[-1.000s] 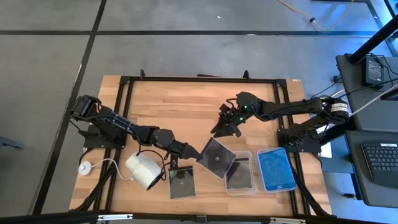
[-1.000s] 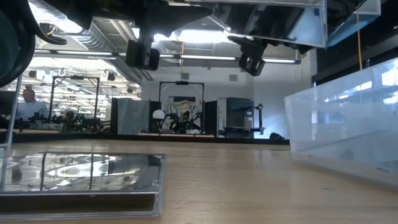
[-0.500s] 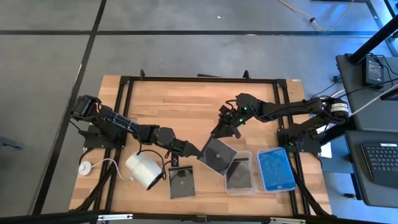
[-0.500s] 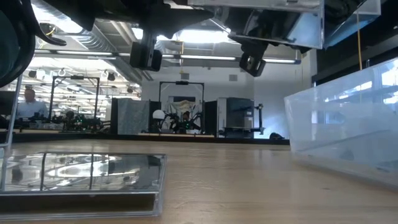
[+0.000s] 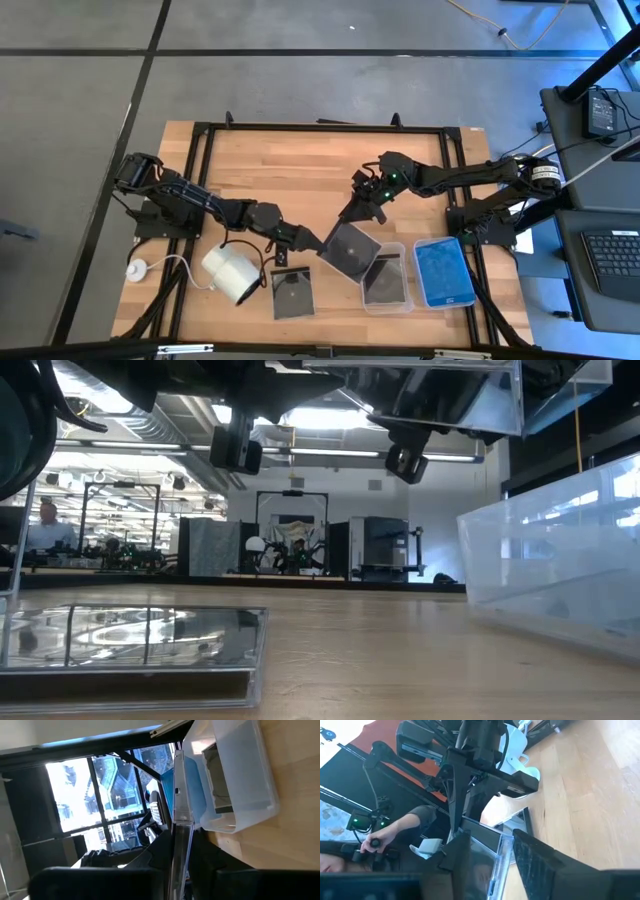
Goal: Pick & place jewel cases by type
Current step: Put the top black CD case into the left transparent bin
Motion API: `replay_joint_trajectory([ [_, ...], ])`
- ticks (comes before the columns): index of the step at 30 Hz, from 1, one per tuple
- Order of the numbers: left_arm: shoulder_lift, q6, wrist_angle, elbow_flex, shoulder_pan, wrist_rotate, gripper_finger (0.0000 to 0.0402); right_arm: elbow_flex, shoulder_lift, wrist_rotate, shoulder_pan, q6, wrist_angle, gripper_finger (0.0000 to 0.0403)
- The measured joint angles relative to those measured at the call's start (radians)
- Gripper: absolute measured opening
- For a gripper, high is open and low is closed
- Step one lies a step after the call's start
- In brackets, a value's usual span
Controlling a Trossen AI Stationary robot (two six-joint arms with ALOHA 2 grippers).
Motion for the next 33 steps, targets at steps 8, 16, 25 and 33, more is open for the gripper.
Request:
replay_joint_trajectory([
  [8,0.000,0.001,-0.001,0.000,-0.001,0.001,0.0043,0.000,0.000,-0.004,0.000,0.004,-0.001,0.0093],
  [16,-0.001,0.003,-0.007,0.001,-0.002,-0.009,0.0048,0.000,0.000,-0.019,-0.001,0.023,-0.001,0.0059],
  [25,0.000,-0.020,-0.013,0.000,-0.002,-0.016,0.0070,0.000,0.000,-0.029,-0.001,-0.023,0.004,0.0043],
  [33,0.000,-0.093,-0.006,0.000,-0.003,-0.017,0.0070,0.000,0.000,-0.042,-0.001,0.006,-0.004,0.0041],
])
